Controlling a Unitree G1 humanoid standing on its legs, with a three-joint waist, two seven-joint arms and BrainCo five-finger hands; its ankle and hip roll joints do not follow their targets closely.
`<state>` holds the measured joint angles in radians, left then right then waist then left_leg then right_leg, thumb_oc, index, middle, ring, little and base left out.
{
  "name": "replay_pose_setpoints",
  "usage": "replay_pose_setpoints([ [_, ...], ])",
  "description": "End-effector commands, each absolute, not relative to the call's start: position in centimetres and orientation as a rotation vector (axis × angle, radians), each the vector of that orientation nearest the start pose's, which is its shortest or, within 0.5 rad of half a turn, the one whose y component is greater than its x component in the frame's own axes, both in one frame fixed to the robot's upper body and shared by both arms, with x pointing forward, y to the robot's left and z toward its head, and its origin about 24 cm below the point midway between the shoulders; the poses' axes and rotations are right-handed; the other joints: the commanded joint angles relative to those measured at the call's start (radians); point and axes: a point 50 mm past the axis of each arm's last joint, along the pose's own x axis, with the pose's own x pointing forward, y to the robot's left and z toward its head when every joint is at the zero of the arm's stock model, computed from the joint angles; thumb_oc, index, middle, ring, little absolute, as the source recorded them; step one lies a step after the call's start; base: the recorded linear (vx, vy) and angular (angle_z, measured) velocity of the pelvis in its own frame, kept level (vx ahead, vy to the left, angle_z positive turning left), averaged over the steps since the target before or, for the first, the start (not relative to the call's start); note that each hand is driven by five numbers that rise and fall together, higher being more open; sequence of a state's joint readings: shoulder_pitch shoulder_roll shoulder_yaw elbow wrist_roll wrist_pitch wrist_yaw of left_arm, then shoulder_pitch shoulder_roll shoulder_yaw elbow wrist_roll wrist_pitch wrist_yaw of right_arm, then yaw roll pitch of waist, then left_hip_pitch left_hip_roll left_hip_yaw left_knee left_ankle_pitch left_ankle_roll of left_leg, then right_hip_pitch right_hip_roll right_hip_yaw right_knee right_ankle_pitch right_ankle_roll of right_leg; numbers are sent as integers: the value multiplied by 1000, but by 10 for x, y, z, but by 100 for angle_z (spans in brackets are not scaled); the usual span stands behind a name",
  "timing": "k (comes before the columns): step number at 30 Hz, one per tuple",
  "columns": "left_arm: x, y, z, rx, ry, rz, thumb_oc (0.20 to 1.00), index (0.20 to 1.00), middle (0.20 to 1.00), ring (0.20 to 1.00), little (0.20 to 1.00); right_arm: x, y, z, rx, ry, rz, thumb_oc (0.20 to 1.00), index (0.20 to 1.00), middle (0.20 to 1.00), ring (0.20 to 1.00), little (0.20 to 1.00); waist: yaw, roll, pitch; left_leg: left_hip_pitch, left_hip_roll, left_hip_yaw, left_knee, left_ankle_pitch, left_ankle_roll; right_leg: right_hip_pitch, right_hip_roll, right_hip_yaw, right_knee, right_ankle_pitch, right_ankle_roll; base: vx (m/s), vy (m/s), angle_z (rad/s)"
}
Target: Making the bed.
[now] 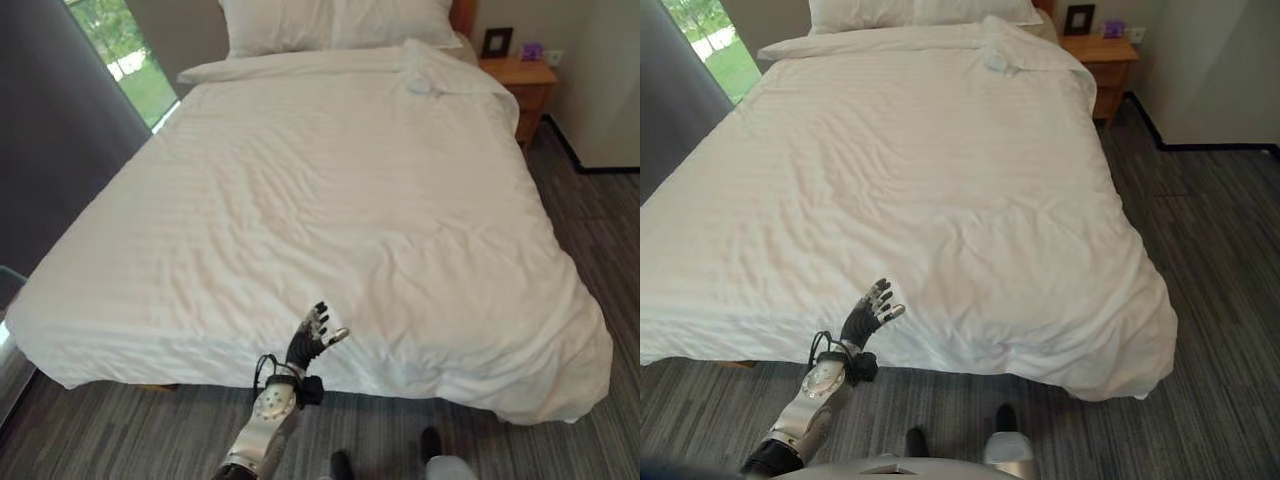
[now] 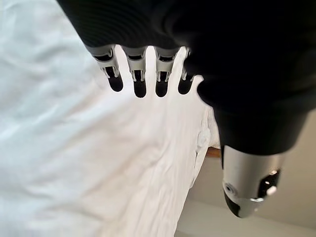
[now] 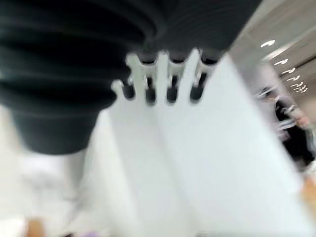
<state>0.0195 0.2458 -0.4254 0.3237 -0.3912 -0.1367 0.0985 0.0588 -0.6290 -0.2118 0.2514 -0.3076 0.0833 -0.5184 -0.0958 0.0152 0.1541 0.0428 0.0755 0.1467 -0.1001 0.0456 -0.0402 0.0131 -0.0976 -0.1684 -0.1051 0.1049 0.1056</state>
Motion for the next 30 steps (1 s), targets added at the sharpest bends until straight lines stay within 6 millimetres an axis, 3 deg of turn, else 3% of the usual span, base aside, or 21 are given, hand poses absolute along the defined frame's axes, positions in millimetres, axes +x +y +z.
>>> replay_pose_setpoints([
  [1,242,107,-10,-160,196,-255,1000,1000,1000,1000,1000,244,-279,64,-981,-93,-429,200,200,200,200,200,79,23,69,54,-27,-39,13,-138,11,101,-47,-58,18,-152,45,-27,-13,66],
  [2,243,107,-10,-159,195,-254,1000,1000,1000,1000,1000,245,-279,64,-980,-93,-428,200,200,200,200,200,78,22,69,50,-27,-40,13,-134,11,98,-48,-59,18,-149,44,-55,-4,79],
  [3,247,101,-2,-180,170,-263,1000,1000,1000,1000,1000,246,-239,46,-909,-91,-270,200,200,200,200,200,95,24,74,40,-32,-55,13,-128,11,98,-48,-73,18,-148,42,-40,3,63],
  [4,247,102,-2,-179,170,-262,1000,1000,1000,1000,1000,246,-238,46,-907,-92,-269,200,200,200,200,200,93,22,74,39,-33,-57,13,-127,11,98,-49,-75,18,-148,42,-49,2,55],
  [6,251,96,7,-196,135,-270,1000,1000,1000,1000,1000,244,-214,31,-756,-52,-206,200,200,200,200,200,110,23,77,26,-38,-76,13,-119,11,95,-50,-94,18,-146,41,-40,0,33],
  [7,254,93,13,-198,114,-277,1000,1000,1000,1000,1000,243,-203,27,-610,-38,-196,200,200,200,200,200,118,23,79,21,-40,-84,13,-114,11,93,-51,-101,18,-145,41,-47,0,22],
  [8,259,86,23,-205,74,-289,1000,1000,1000,1000,1000,242,-178,25,-233,-29,-174,200,200,200,200,200,133,23,85,11,-45,-105,13,-108,10,96,-51,-117,18,-145,39,-57,-6,26],
  [10,263,85,34,-202,27,-295,1000,1000,1000,1000,1000,248,-165,34,96,-50,-176,200,200,200,200,200,149,24,85,-14,-50,-125,13,-94,6,85,-53,-136,18,-140,37,-46,-6,34],
  [11,263,85,34,-202,27,-295,1000,1000,1000,1000,1000,248,-165,33,98,-50,-175,200,200,200,200,200,148,23,84,-15,-50,-126,13,-94,6,85,-53,-137,18,-141,37,-18,-1,33],
  [12,263,85,38,-197,9,-301,1000,1000,1000,1000,1000,248,-161,40,214,-88,-161,200,200,200,200,200,154,24,86,-22,-52,-133,13,-90,4,83,-53,-145,18,-141,36,47,-27,34],
  [13,259,92,39,-204,-6,-307,1000,1000,1000,1000,1000,257,-204,18,408,-1,-257,200,200,200,200,200,181,26,78,-28,-57,-153,13,-89,0,91,-54,-172,18,-150,34,40,-23,36],
  [14,259,92,40,-205,-8,-308,1000,1000,1000,1000,1000,258,-205,18,409,-4,-256,200,200,200,200,200,180,26,78,-31,-58,-154,13,-86,0,88,-55,-174,18,-148,34,107,-68,38],
  [15,248,93,33,-254,33,-364,1000,1000,1000,1000,1000,291,-242,38,466,-98,-481,200,200,200,200,200,225,32,66,-44,-64,-187,13,-81,-9,99,-55,-215,18,-156,31,47,-38,38],
  [16,249,93,33,-254,31,-364,1000,1000,1000,1000,1000,291,-242,38,467,-100,-481,200,200,200,200,200,224,31,65,-49,-65,-189,13,-76,-8,95,-56,-217,18,-153,31,58,-55,49],
  [19,232,106,20,-234,95,-407,1000,1000,1000,1000,1000,307,-263,50,448,-99,-521,200,200,200,200,200,270,52,84,-99,-73,-214,13,-56,-14,64,-60,-239,18,-148,32,-88,17,52],
  [21,231,114,13,-241,118,-385,1000,1000,1000,1000,1000,311,-271,52,355,-70,-500,200,200,200,200,200,278,63,114,-138,-71,-210,13,-41,-18,20,-58,-231,18,-140,31,-186,56,22],
  [22,233,117,10,-248,125,-364,1000,1000,1000,1000,1000,315,-277,56,223,-43,-470,200,200,200,200,200,280,69,138,-193,-63,-193,13,-25,-21,-48,-52,-217,18,-127,28,-162,42,8],
  [23,233,117,10,-249,125,-364,1000,1000,1000,1000,1000,315,-277,56,223,-43,-470,200,200,200,200,200,280,69,136,-195,-63,-193,13,-24,-21,-51,-52,-217,18,-127,28,-183,31,-10],
  [25,236,120,7,-242,132,-337,1000,1000,1000,1000,1000,313,-285,50,93,15,-452,200,200,200,200,200,277,66,151,-230,-54,-170,13,-18,-27,-93,-48,-206,18,-120,25,-88,2,-10],
  [26,237,122,2,-238,147,-320,1000,1000,1000,1000,1000,307,-291,38,-10,93,-437,200,200,200,200,200,265,61,165,-259,-45,-152,13,-13,-27,-130,-45,-189,18,-114,24,-65,-8,-17],
  [30,236,125,-6,-224,177,-298,1000,1000,1000,1000,1000,289,-299,14,-65,205,-403,200,200,200,200,200,246,52,181,-267,-34,-129,13,-10,-25,-151,-37,-162,18,-113,17,-23,-31,-34],
])
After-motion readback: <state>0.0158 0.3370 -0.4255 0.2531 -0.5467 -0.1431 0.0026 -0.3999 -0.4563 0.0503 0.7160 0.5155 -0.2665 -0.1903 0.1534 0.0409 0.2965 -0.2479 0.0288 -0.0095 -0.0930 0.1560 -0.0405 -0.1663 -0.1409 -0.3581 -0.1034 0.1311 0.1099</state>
